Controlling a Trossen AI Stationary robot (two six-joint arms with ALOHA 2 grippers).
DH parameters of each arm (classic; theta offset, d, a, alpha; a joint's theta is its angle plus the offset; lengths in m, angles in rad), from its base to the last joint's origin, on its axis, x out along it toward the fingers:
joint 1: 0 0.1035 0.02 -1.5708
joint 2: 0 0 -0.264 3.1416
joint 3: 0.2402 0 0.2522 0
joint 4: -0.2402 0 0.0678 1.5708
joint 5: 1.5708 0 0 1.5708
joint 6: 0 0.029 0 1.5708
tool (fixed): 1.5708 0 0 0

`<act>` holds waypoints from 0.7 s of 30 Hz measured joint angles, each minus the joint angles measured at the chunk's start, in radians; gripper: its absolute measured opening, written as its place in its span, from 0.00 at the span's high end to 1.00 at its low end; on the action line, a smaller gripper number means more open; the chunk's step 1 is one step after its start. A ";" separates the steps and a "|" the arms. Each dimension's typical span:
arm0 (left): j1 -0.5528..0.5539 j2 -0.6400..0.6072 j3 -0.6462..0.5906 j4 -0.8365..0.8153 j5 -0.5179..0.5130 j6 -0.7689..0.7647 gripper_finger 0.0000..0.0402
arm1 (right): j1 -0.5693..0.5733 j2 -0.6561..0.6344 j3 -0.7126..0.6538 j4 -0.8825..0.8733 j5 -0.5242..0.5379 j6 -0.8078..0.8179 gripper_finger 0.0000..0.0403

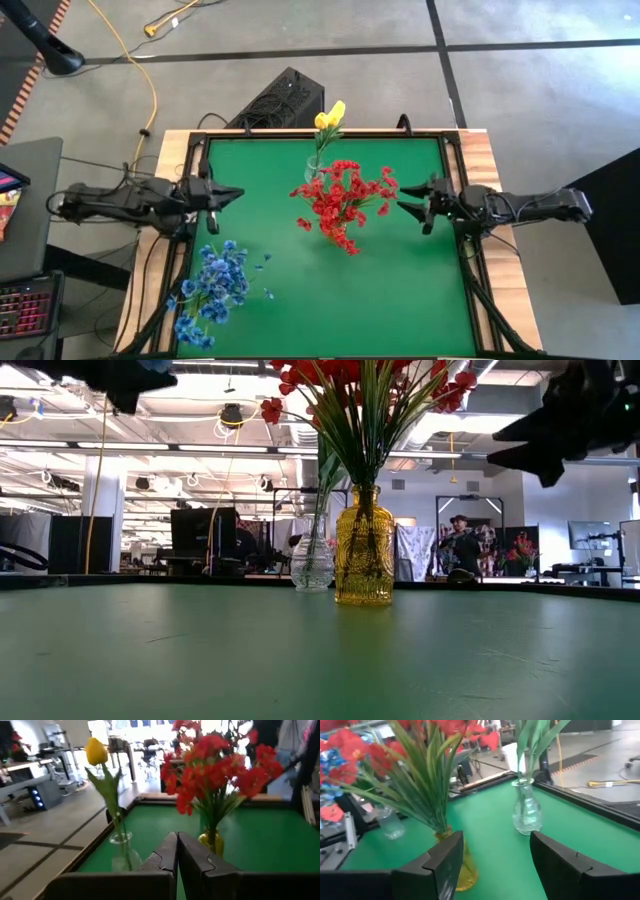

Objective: Sort flowers into vase by color
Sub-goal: Return to Home Position

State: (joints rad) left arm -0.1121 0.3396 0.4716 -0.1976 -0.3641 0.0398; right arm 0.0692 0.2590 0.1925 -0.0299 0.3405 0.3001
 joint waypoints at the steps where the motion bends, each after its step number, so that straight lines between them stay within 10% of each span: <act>1: 0.010 -0.024 -0.026 0.015 0.002 -0.012 1.00 | 0.000 -0.002 -0.021 0.031 -0.001 -0.002 0.39; 14: 0.021 -0.339 -0.269 0.076 0.002 -0.077 1.00 | 0.001 -0.012 -0.179 0.208 -0.049 -0.010 0.93; 21: 0.021 -0.327 -0.323 0.077 0.024 -0.098 1.00 | 0.002 -0.012 -0.181 0.195 -0.081 -0.012 0.91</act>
State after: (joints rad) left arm -0.0906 0.0127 0.1486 -0.1210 -0.3400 -0.0578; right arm 0.0715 0.2474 0.0113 0.1647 0.2590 0.2878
